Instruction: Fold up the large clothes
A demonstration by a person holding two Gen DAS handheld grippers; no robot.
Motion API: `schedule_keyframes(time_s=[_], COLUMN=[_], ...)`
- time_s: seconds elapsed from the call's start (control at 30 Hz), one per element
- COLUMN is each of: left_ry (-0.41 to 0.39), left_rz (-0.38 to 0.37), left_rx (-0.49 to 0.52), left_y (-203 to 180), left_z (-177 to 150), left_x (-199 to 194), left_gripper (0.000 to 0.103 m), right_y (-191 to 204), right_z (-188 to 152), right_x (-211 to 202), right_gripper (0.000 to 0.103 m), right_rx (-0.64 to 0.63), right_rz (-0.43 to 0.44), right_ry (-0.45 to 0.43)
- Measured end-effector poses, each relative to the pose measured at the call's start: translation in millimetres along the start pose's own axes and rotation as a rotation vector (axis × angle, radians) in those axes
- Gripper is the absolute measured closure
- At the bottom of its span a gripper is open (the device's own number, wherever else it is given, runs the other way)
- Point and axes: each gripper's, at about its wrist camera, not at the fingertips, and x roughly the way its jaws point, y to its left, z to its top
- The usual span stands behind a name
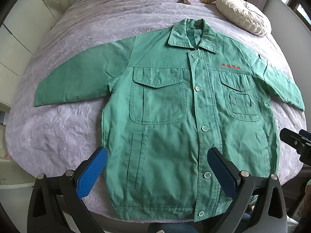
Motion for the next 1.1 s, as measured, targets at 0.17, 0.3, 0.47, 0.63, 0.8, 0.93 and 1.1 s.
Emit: schedule_keyframes(time_s=[0.17, 0.3, 0.47, 0.63, 0.8, 0.93, 1.1], left_ry=[0.000, 0.000, 0.001, 0.000, 0.001, -0.001, -0.002], left_rz=[0.000, 0.000, 0.001, 0.001, 0.002, 0.001, 0.001], left_rx=[0.000, 0.000, -0.001, 0.001, -0.001, -0.004, -0.003], left_y=[-0.2, -0.6, -0.9, -1.3, -1.3, 4.7, 7.2], left_z=[0.1, -0.1, -0.2, -0.2, -0.2, -0.8, -0.4], left_x=[0.0, -0.1, -0.1, -0.2, -0.1, 0.8, 0.5], left_gripper=[0.000, 0.000, 0.000, 0.000, 0.000, 0.000, 0.000], right_y=[-0.1, 0.0, 0.2, 0.5, 1.4, 1.9, 4.0], right_z=[-0.1, -0.2, -0.1, -1.0, -3.4, -4.0, -3.6], right_x=[0.1, 0.2, 0.0, 1.4, 4.3, 4.4, 4.1], right_gripper=[0.000, 0.000, 0.000, 0.000, 0.000, 0.000, 0.000], right_rx=[-0.001, -0.001, -0.001, 0.000, 0.005, 0.003, 0.001], right_rz=[0.000, 0.001, 0.000, 0.002, 0.005, 0.005, 0.003], right_ry=[0.000, 0.000, 0.000, 0.004, 0.011, 0.011, 0.011])
